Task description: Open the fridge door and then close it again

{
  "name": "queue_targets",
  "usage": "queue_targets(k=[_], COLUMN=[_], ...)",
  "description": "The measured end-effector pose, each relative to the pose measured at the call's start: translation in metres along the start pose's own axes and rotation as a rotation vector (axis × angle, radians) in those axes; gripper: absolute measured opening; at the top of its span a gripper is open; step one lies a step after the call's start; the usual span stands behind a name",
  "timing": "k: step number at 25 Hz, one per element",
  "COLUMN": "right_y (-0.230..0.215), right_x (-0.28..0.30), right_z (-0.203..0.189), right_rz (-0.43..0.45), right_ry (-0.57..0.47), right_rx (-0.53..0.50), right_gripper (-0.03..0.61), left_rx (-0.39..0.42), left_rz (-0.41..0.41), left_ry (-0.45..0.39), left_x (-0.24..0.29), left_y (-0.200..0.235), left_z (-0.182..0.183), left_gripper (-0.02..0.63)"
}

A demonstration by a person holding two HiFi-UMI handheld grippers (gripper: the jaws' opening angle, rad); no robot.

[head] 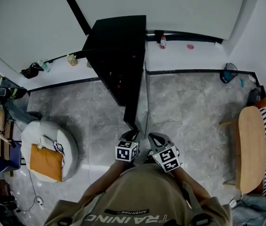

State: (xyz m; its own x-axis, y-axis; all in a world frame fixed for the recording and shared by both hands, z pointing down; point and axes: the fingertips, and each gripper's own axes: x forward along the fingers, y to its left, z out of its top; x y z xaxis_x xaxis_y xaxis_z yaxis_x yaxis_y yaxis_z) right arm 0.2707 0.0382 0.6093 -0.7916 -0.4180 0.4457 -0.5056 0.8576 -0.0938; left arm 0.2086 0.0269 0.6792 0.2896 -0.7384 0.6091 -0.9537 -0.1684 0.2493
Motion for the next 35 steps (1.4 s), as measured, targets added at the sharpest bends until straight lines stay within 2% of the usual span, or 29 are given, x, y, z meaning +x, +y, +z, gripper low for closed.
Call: queue_targets(k=[3, 6, 10, 15, 27, 35], right_y=[-0.004, -0.007, -0.010, -0.011, -0.010, -0.009], right_x=[-0.001, -0.001, 0.002, 0.006, 0.038, 0.051], right_z=[-0.002, -0.003, -0.010, -0.018, 0.017, 0.021], right_rz=[0.006, 0.010, 0.018, 0.033, 0.079, 0.119], right_ry=[-0.004, -0.003, 0.005, 0.002, -0.062, -0.057], right_rx=[0.001, 0.013, 0.040, 0.042, 0.049, 0.039], right_gripper=[-0.005, -0.005, -0.005, -0.005, -0.005, -0.005], left_rx=[-0.004, -0.012, -0.026, -0.013, -0.042, -0.051], left_rz=[-0.014, -0.027, -0.042, -0.051, 0.011, 0.049], left_ry=[-0.008, -0.007, -0.006, -0.078, -0.130, -0.164], left_x=[0.002, 0.001, -0.006, -0.019, -0.047, -0.054], left_y=[-0.007, -0.010, -0.009, -0.003, 0.015, 0.029], left_z=[0.001, 0.001, -0.004, -0.005, 0.002, 0.014], left_gripper=[0.047, 0.009, 0.002, 0.002, 0.002, 0.002])
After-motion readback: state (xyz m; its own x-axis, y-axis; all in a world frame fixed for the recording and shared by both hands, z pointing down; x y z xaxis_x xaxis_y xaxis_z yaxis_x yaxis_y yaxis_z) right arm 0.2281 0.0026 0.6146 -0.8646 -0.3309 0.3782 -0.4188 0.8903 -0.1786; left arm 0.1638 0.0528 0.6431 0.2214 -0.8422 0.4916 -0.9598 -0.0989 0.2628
